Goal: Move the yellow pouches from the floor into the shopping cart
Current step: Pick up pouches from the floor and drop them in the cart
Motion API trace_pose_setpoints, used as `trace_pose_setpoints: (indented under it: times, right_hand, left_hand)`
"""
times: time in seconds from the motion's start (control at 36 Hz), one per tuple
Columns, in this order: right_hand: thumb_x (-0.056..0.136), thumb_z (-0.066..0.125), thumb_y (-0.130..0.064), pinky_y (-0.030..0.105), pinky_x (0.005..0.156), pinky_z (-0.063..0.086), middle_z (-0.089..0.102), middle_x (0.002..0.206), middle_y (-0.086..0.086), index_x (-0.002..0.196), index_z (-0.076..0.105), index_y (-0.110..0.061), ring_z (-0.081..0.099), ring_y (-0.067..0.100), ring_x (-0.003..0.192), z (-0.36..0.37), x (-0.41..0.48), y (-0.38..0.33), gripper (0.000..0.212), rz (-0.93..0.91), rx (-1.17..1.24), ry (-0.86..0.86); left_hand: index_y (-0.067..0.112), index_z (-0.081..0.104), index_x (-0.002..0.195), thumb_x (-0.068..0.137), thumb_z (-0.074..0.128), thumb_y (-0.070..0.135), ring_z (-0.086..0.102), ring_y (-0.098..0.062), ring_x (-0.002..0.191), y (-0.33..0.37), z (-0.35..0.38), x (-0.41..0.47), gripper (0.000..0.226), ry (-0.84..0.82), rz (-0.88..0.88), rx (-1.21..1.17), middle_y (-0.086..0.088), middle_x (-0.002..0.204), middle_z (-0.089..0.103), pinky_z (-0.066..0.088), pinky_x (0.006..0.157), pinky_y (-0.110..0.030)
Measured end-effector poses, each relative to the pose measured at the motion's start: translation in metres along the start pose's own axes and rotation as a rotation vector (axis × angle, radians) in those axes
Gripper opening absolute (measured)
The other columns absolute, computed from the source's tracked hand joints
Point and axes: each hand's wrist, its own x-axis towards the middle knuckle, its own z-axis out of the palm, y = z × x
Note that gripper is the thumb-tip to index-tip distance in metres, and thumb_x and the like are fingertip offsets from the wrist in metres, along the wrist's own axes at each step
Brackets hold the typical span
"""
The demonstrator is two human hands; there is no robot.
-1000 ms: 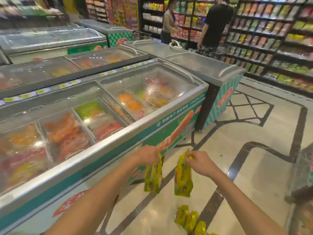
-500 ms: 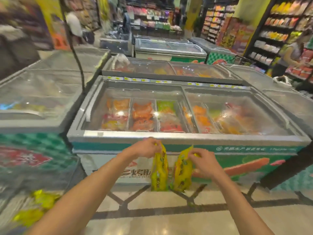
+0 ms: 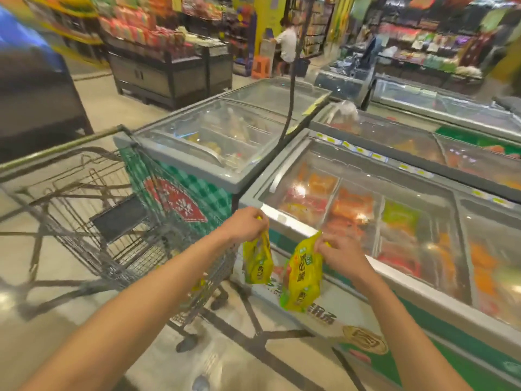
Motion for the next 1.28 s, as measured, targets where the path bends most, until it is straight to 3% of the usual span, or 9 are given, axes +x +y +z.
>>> trace_pose_setpoints:
  times: [0.11,0.22,0.44,0.56,0.67,0.78,1.0,1.11,1.28]
  right_hand:
    - [0.088,0.054,-0.03,0.037,0.081,0.049,0.071,0.081,-0.003,0.078,0.067,-0.034,0.064,0.017,0.08,0.025,0.053,-0.037,0.017,-0.094,-0.05,-0.095]
    - [0.088,0.054,-0.027,0.034,0.083,0.046,0.07,0.083,-0.009,0.078,0.067,-0.032,0.062,0.013,0.086,0.046,0.1,-0.078,0.017,-0.139,-0.054,-0.147]
    - [0.086,0.052,-0.03,0.026,0.064,0.04,0.068,0.079,-0.006,0.078,0.066,-0.03,0.062,0.015,0.08,0.1,0.191,-0.142,0.016,-0.27,-0.227,-0.243]
    - [0.086,0.051,-0.024,0.026,0.062,0.031,0.054,0.055,-0.005,0.076,0.062,-0.026,0.05,0.016,0.062,0.133,0.226,-0.163,0.015,-0.379,-0.376,-0.316]
    - [0.085,0.049,-0.027,0.029,0.068,0.043,0.069,0.077,0.007,0.085,0.067,-0.024,0.059,0.026,0.071,0.174,0.268,-0.159,0.017,-0.393,-0.45,-0.391]
    - [0.077,0.036,-0.041,0.036,0.076,0.053,0.071,0.083,0.004,0.088,0.06,-0.03,0.065,0.027,0.08,0.218,0.308,-0.145,0.029,-0.398,-0.491,-0.468]
    - [0.08,0.04,-0.033,0.041,0.072,0.054,0.068,0.083,0.014,0.08,0.053,-0.025,0.065,0.035,0.084,0.279,0.358,-0.129,0.015,-0.461,-0.644,-0.694]
    - [0.09,0.043,-0.028,0.039,0.079,0.05,0.066,0.1,0.018,0.099,0.062,-0.018,0.063,0.035,0.097,0.301,0.375,-0.121,0.023,-0.495,-0.727,-0.783]
    - [0.088,0.041,-0.023,0.042,0.085,0.051,0.065,0.103,0.022,0.1,0.062,-0.016,0.061,0.039,0.099,0.341,0.401,-0.098,0.025,-0.454,-0.787,-0.944]
  left_hand:
    - [0.008,0.065,0.086,0.094,0.049,0.021,0.055,-0.02,0.059,-0.034,-0.04,0.013,0.021,0.085,-0.088,-0.024,-0.005,0.07,0.063,0.045,0.058,-0.029]
    - [0.021,0.062,0.078,0.096,0.05,0.02,0.059,-0.017,0.057,-0.065,-0.073,0.032,0.021,0.129,-0.117,0.022,-0.004,0.073,0.066,0.046,0.056,-0.022]
    - [0.009,0.07,0.103,0.097,0.049,0.019,0.065,-0.026,0.08,-0.125,-0.095,0.069,0.024,0.23,-0.24,0.085,-0.01,0.089,0.07,0.046,0.069,-0.029]
    - [0.012,0.068,0.104,0.097,0.046,0.021,0.065,-0.029,0.092,-0.156,-0.096,0.09,0.024,0.232,-0.333,0.078,-0.01,0.101,0.07,0.041,0.07,-0.028]
    - [0.013,0.068,0.102,0.097,0.045,0.019,0.065,-0.03,0.098,-0.185,-0.099,0.112,0.024,0.218,-0.406,0.071,-0.01,0.109,0.07,0.048,0.079,-0.034]
    - [0.011,0.065,0.095,0.096,0.043,0.017,0.061,-0.031,0.102,-0.212,-0.09,0.136,0.023,0.209,-0.466,0.046,-0.015,0.104,0.07,0.046,0.09,-0.037]
    - [0.005,0.064,0.1,0.101,0.038,0.017,0.063,-0.036,0.1,-0.259,-0.061,0.181,0.028,0.111,-0.595,-0.008,-0.022,0.105,0.067,0.045,0.077,-0.04]
    - [0.007,0.062,0.107,0.104,0.035,0.02,0.064,-0.034,0.102,-0.281,-0.043,0.196,0.031,0.093,-0.658,-0.063,-0.019,0.109,0.067,0.047,0.084,-0.041]
    - [0.006,0.056,0.122,0.105,0.031,0.021,0.062,-0.036,0.109,-0.314,-0.018,0.216,0.033,0.011,-0.729,-0.029,-0.021,0.118,0.065,0.046,0.094,-0.045]
